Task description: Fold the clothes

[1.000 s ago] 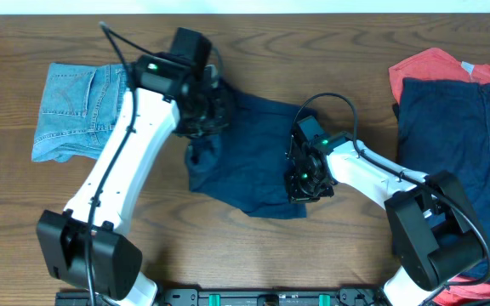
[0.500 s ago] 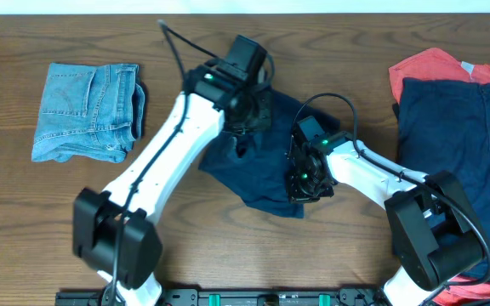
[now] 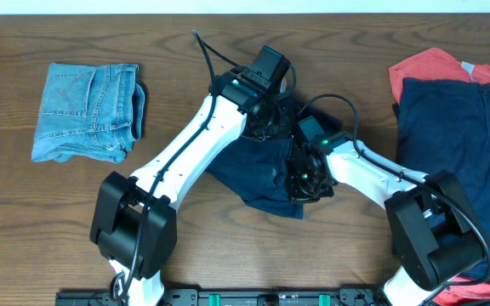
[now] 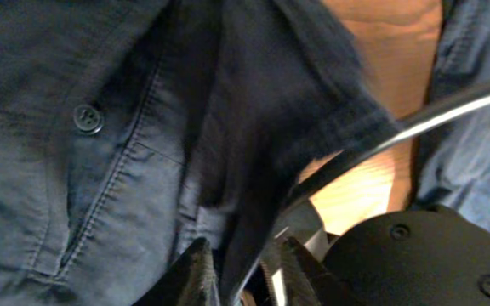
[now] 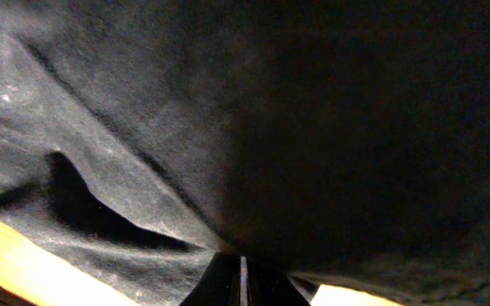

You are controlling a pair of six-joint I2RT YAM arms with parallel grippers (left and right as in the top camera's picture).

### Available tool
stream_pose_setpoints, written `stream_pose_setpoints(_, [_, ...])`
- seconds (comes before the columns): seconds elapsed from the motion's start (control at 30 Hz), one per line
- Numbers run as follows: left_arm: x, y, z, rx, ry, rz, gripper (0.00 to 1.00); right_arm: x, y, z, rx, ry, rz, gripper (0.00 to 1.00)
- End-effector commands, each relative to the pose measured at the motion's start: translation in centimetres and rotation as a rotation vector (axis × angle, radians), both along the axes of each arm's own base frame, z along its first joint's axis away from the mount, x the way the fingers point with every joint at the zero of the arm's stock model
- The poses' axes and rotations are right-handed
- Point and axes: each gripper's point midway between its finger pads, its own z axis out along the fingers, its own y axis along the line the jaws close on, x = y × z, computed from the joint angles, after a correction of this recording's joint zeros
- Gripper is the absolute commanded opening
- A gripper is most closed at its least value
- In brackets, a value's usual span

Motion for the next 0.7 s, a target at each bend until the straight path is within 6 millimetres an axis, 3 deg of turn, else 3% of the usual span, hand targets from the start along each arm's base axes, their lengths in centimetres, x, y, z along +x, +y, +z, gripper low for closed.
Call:
stream_pose_setpoints(0.0, [-0.2, -0.8, 1.2, -0.049, 0.009, -0.011, 0.25, -1.8, -1.8, -1.9, -0.082, 0.058, 0.015, 0.06])
stream_pose_setpoints(0.1, [-0.3, -0.7, 1.1, -0.04, 0.007, -0.02, 0.25, -1.0, -2.3, -1.1, -0.077, 0.051, -0.023, 0.07])
stream_pose_setpoints(0.2, [-0.7, -0.4, 0.9, -0.025, 0.01, -0.048, 0.41, 0.3, -2.9, 0.5, -0.053, 0.008, -0.038, 0.11])
stream_pose_setpoints(0.3, [-1.3, 0.4, 0.4, 0.014, 0.02, -0.086, 0.46, 1.5, -3.6, 2.2, -0.026, -0.048, -0.013, 0.15])
stream_pose_setpoints(0.47, [-2.2, 3.8, -0.9, 0.189, 0.026, -0.129, 0.5, 2.9, -4.9, 4.1, -0.018, -0.123, -0.034, 0.21])
stream_pose_setpoints(0.67, [-2.8, 7.4, -1.6, 0.338, 0.053, -0.134, 0.54, 6.0, -6.3, 7.6, 0.058, -0.27, -0.095, 0.4])
